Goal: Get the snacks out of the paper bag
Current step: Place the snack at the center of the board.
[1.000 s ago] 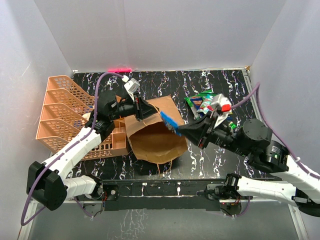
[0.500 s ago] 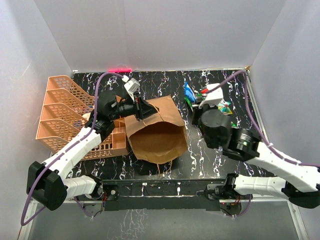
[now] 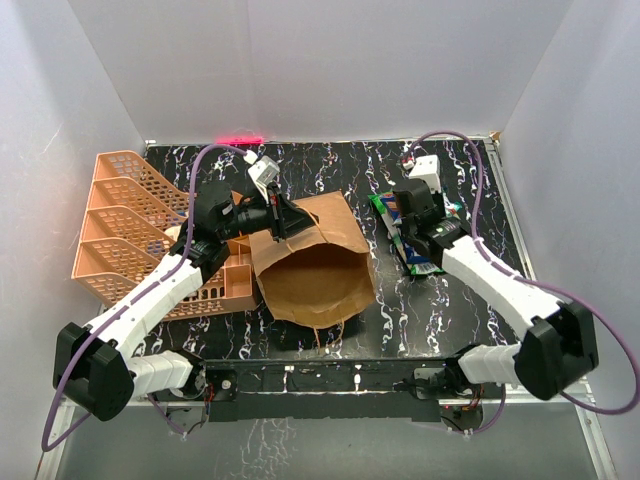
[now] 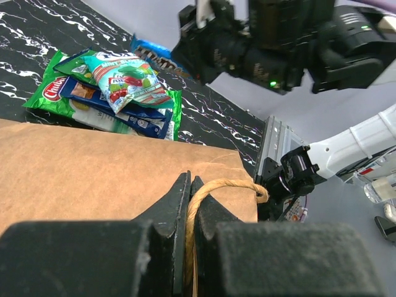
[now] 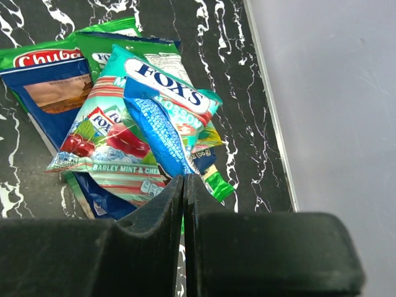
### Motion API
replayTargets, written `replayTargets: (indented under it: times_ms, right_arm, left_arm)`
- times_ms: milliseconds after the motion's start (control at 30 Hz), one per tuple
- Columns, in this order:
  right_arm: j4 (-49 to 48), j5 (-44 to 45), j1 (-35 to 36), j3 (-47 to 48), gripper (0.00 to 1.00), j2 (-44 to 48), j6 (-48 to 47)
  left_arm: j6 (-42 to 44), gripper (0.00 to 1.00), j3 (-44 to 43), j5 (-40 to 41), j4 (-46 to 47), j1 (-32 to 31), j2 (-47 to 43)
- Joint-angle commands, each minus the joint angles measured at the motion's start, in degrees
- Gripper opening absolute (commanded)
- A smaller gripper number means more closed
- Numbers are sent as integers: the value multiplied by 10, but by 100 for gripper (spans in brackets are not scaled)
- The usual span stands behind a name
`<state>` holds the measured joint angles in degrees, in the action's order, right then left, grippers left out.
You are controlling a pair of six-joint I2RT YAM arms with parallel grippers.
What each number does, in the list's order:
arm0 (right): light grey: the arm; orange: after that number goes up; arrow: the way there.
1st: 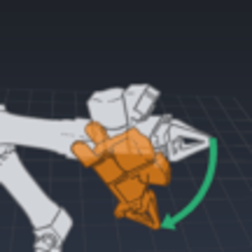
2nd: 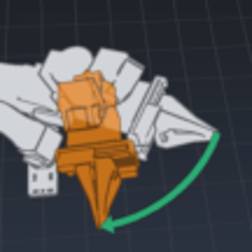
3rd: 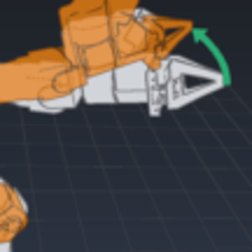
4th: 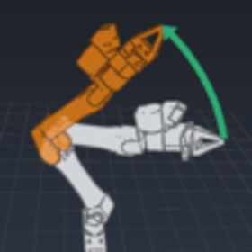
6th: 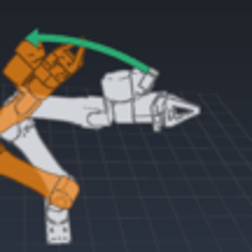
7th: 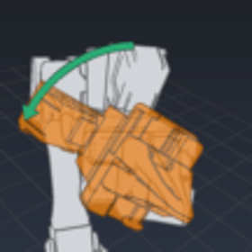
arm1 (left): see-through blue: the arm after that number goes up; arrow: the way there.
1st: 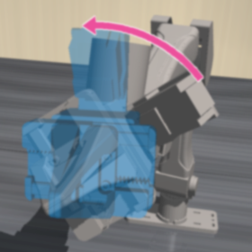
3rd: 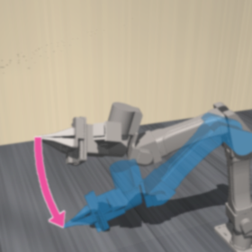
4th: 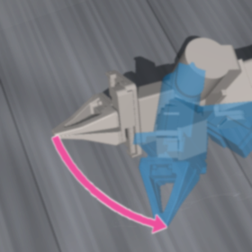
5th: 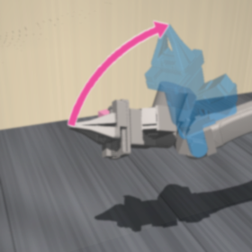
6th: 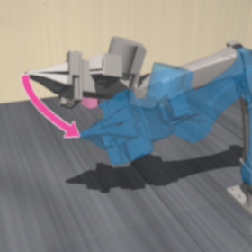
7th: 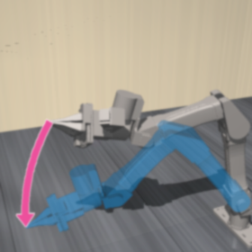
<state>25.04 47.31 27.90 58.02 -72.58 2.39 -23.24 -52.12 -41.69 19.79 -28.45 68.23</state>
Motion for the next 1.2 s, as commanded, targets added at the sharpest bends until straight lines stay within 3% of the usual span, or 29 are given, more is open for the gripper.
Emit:
replayTargets:
  times_ms: [0, 333, 700, 900, 1000, 1100, 1167]
  right_arm:
    - [-96, -20, -12, 2, 7, -40, -37]
    - [-172, -20, -21, -8, 7, -118, -71]
    - [-203, -13, -48, -12, 8, -133, -98]
    - [-178, 3, -80, -12, 23, -120, -90]
    - [-128, 1, -82, 5, 38, -94, -61]
    - [-71, -101, -82, 20, 60, -33, 11]
    - [-56, -242, -82, 9, 70, 16, 26]
  left_arm:
    - [-5, 0, -20, -15, 27, 3, -10]
    - [-12, 0, -19, -21, 33, 4, -11]
    - [-14, 0, -19, -23, 35, 3, -11]
    - [-19, 0, -19, -26, 38, 3, -8]
    - [-20, 0, -20, -27, 40, 3, -7]
    - [-20, 0, -20, -28, 39, 3, -6]
    - [-20, 0, -21, -28, 38, 3, -6]
